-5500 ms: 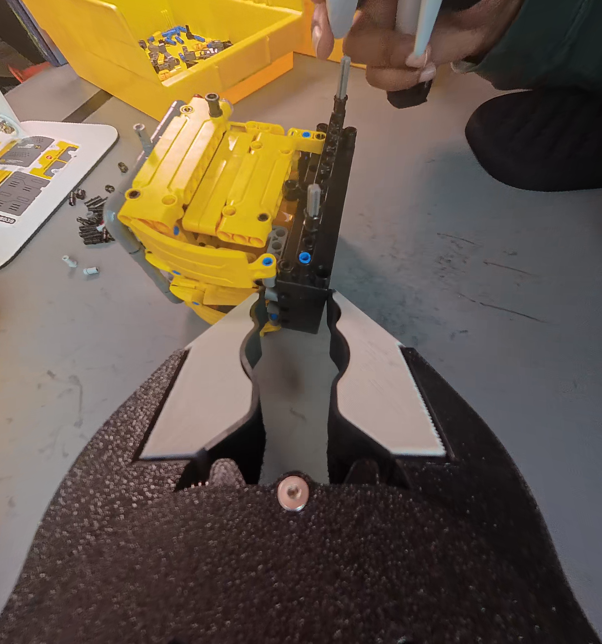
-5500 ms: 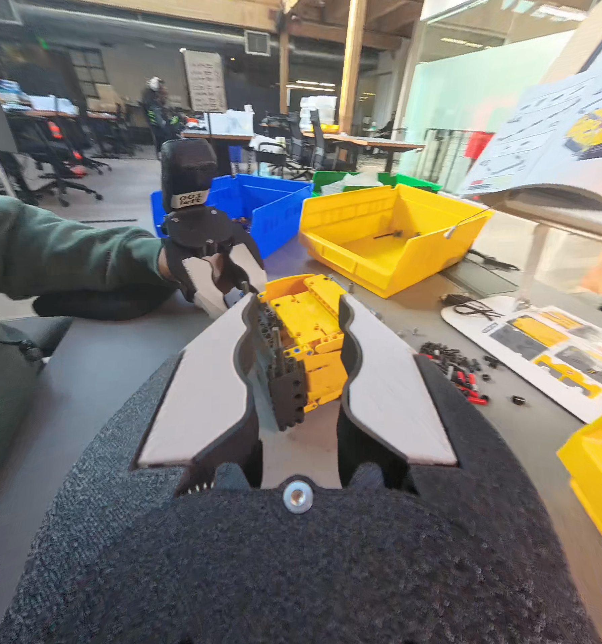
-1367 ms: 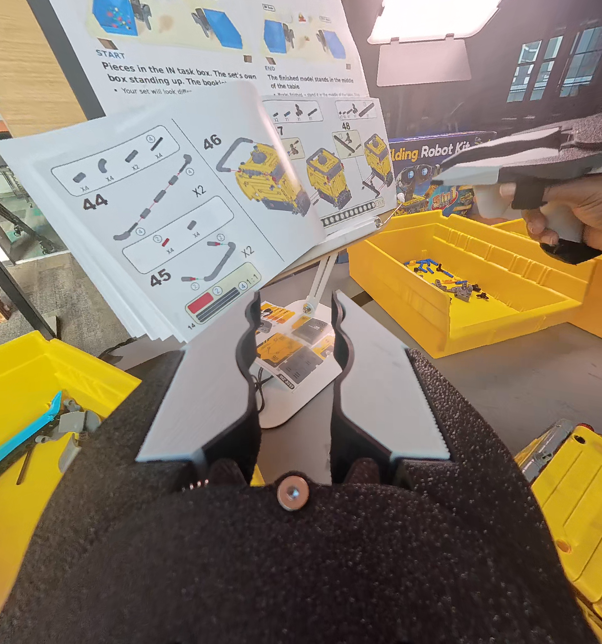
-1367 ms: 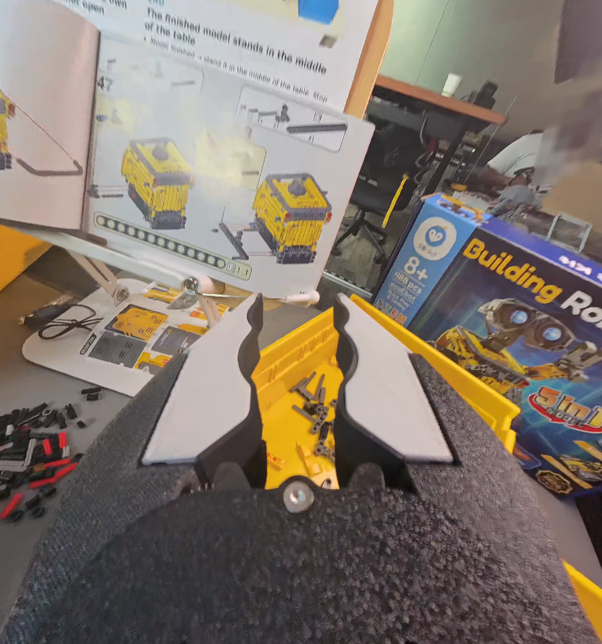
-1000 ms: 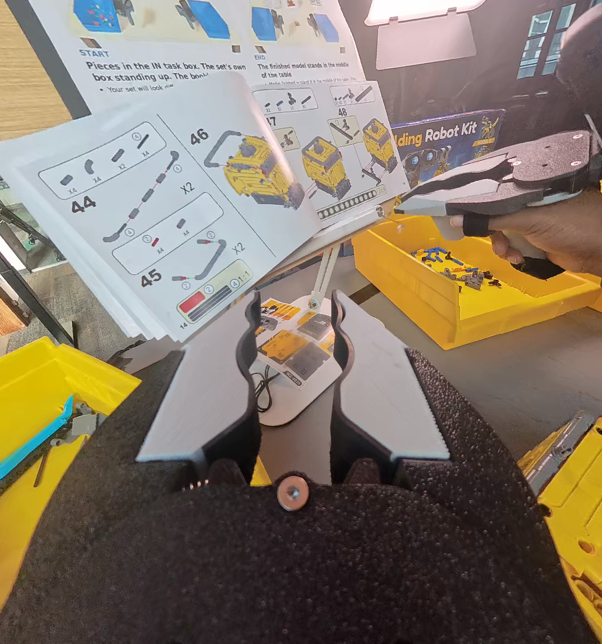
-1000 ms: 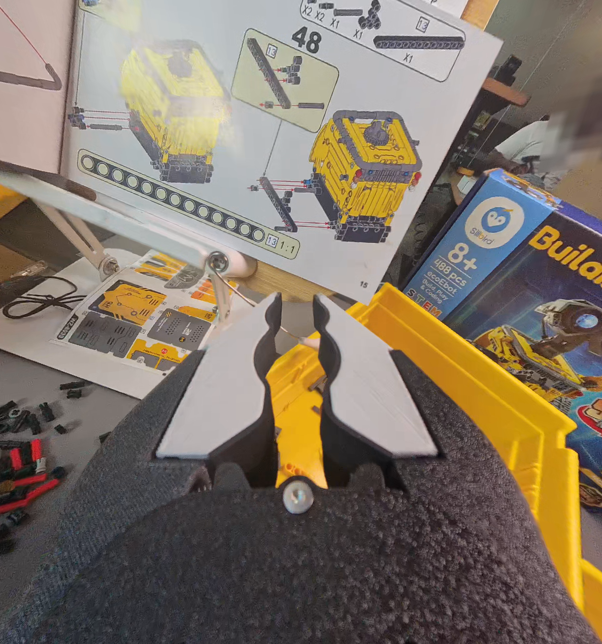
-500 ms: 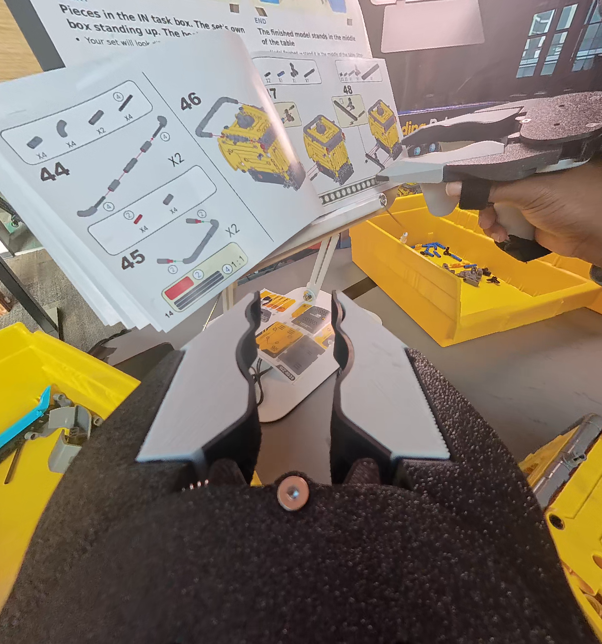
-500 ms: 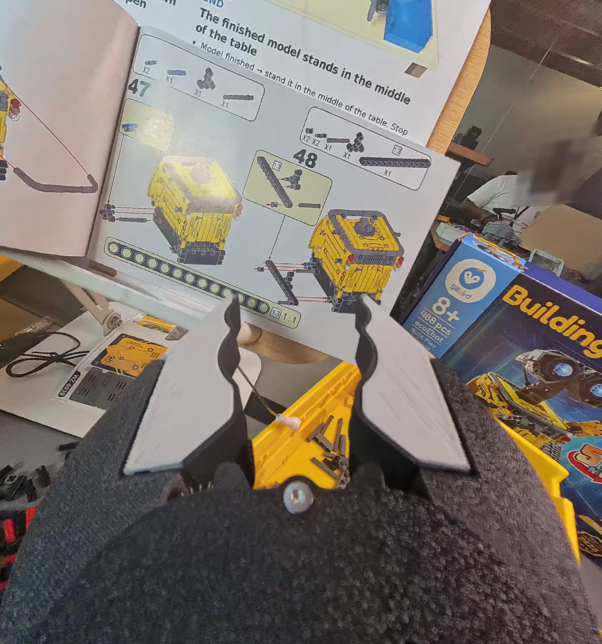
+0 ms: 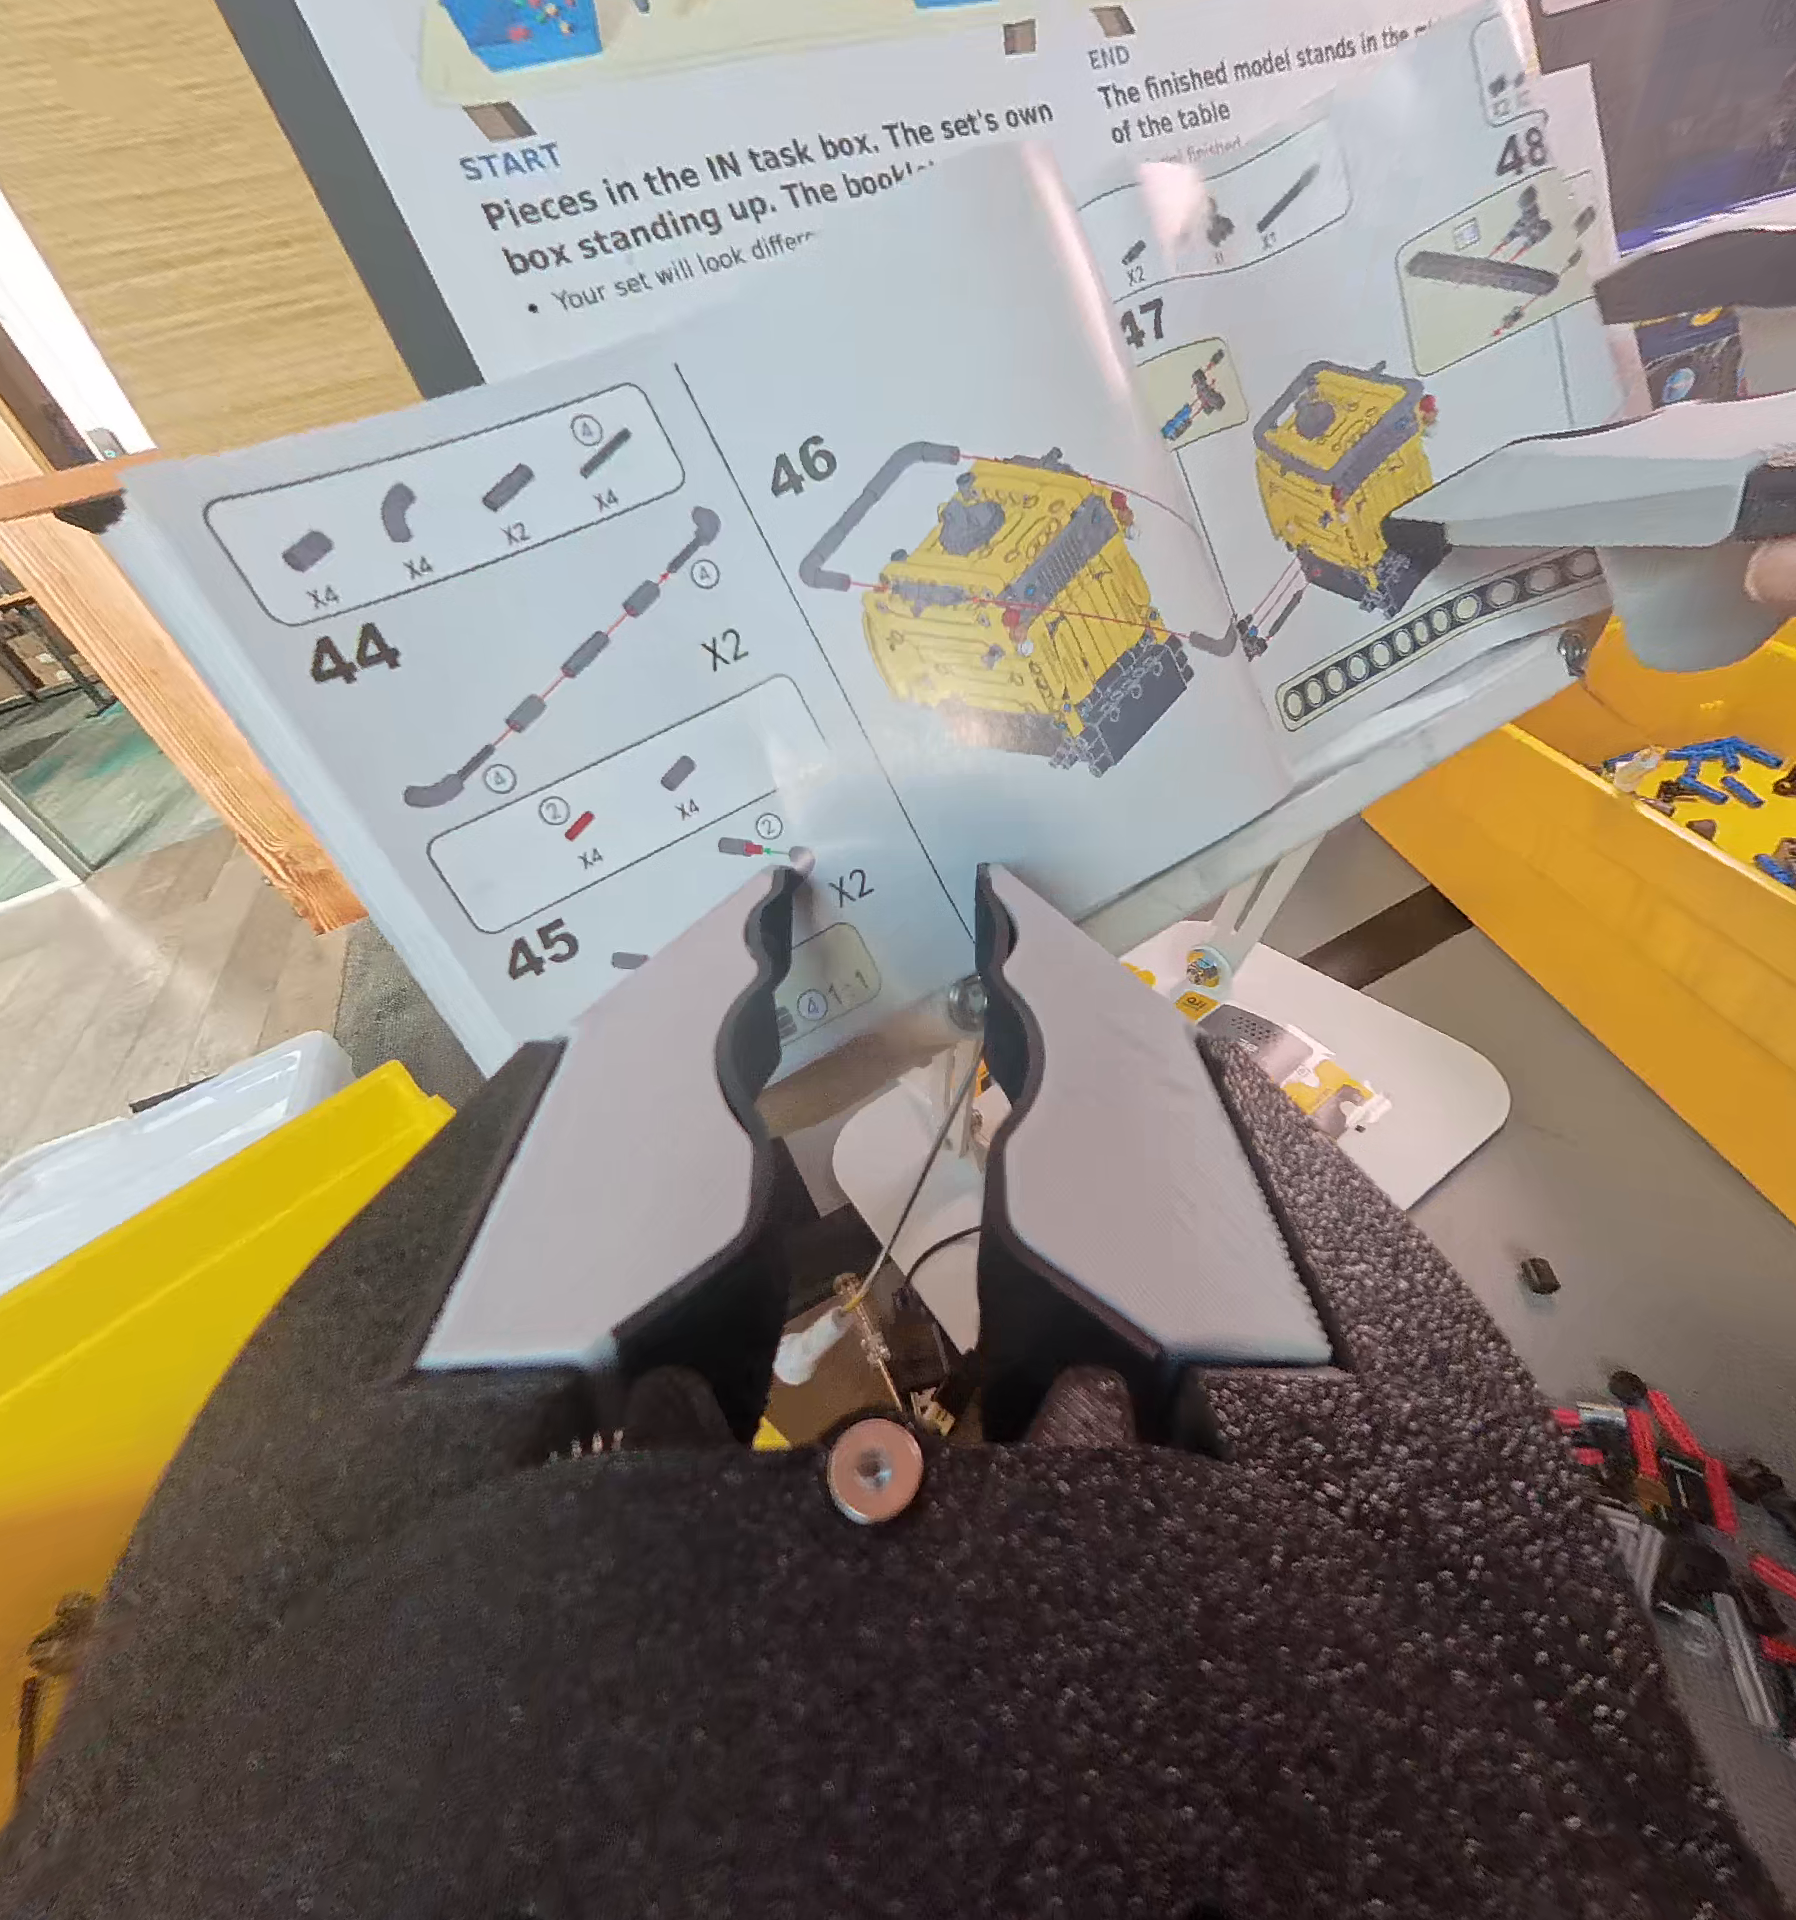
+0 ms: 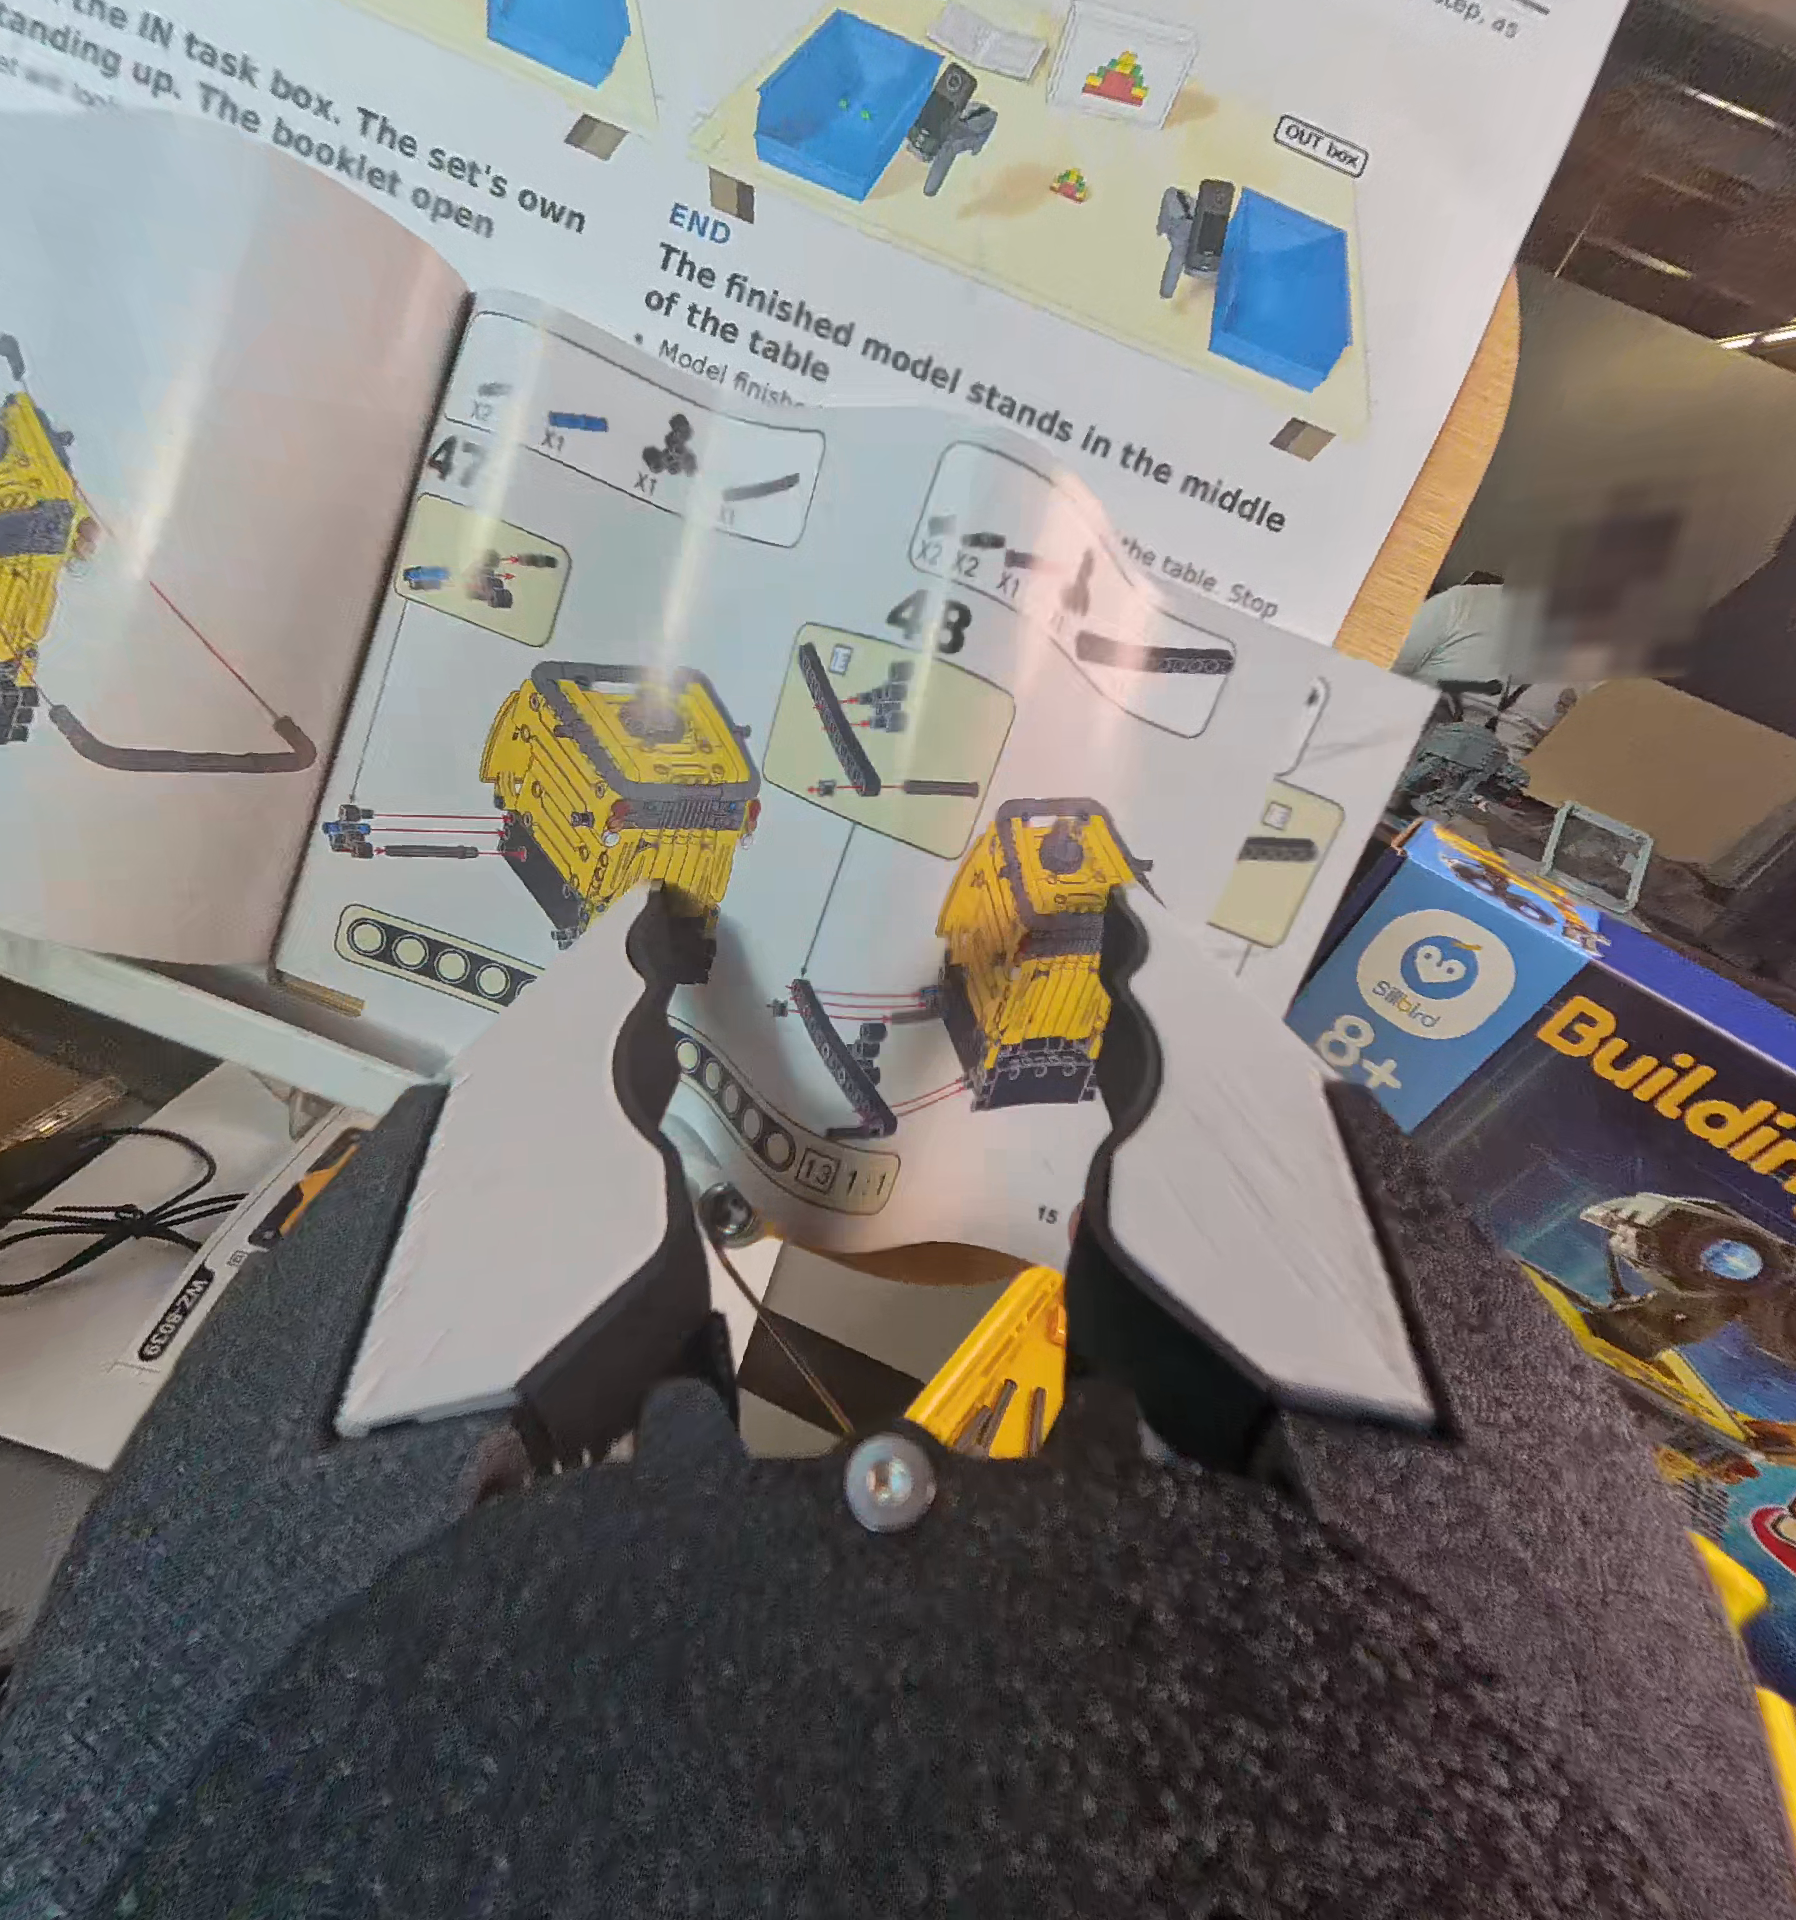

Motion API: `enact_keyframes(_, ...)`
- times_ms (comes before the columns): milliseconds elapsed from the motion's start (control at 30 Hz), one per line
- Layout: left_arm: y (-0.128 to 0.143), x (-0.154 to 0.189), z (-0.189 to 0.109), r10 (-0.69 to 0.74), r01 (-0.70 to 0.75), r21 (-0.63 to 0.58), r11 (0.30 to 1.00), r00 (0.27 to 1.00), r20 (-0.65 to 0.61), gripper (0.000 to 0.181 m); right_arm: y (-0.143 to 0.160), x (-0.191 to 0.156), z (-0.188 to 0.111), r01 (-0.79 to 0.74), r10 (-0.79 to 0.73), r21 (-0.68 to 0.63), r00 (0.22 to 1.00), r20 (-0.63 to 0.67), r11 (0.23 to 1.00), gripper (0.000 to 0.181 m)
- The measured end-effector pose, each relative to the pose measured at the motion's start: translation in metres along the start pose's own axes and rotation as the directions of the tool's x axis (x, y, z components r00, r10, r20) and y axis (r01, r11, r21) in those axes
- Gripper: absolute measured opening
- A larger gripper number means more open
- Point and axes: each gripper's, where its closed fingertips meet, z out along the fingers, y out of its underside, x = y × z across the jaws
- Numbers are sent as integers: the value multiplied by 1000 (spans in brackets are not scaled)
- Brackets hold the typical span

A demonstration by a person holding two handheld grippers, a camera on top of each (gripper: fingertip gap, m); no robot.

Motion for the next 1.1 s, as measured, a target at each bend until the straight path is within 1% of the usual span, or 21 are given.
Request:
enact_keyframes(67,-3,-6,1,2,-2,-3,1000,1000,19,30,-1,-6,-1,15,-16,17,1000,23,1000,70)
enact_keyframes(200,-2,-9,-4,-7,7,6,1000,1000,17,26,-10,-23,-10,61,-67,72,994,87,996,29)
enact_keyframes(233,0,-10,-5,-13,13,5,1000,1000,14,26,-16,-32,-15,66,-79,107,989,126,992,23)
enact_keyframes(300,2,-9,-8,-46,46,6,999,999,-11,31,-28,-59,-28,49,-91,175,965,247,983,21)
enact_keyframes(400,-1,-5,-13,-130,131,3,991,988,-84,42,-35,-98,-42,34,-109,194,913,392,980,23)
enact_keyframes(467,-14,2,-23,-199,208,37,978,967,-159,46,-40,-114,-46,34,-123,214,898,422,976,24)
enact_keyframes(567,-51,17,-46,-294,348,126,929,901,-319,46,-45,-139,-47,23,-130,223,868,478,975,33)
enact_keyframes(633,-64,25,-53,-354,427,112,897,847,-397,47,-45,-154,-44,52,-156,221,860,485,974,46)
enact_keyframes(700,-67,31,-51,-418,488,54,871,795,-441,48,-43,-166,-40,91,-189,218,855,484,972,60)
enact_keyframes(767,-62,35,-44,-456,509,-4,861,768,-451,52,-42,-178,-41,103,-208,228,840,501,968,65)
enact_keyframes(800,-58,37,-39,-457,497,-29,867,771,-443,54,-41,-182,-42,115,-221,233,838,499,966,71)
enact_keyframes(867,-49,39,-32,-438,456,-62,888,797,-416,55,-36,-189,-45,140,-250,242,819,516,960,79)
enact_keyframes(933,-41,39,-27,-407,413,-71,908,829,-384,51,-31,-193,-52,139,-258,248,791,554,959,80)
enact_keyframes(967,-38,38,-25,-391,394,-71,916,844,-367,44,-28,-195,-58,135,-263,254,771,580,958,78)
enact_keyframes(1033,-31,36,-20,-359,354,-79,932,873,-330,25,-23,-199,-74,110,-266,270,711,651,957,67)
enact_keyframes(1100,-24,35,-17,-349,336,-96,937,882,-316,21,-31,-196,-95,40,-267,329,677,686,944,57)
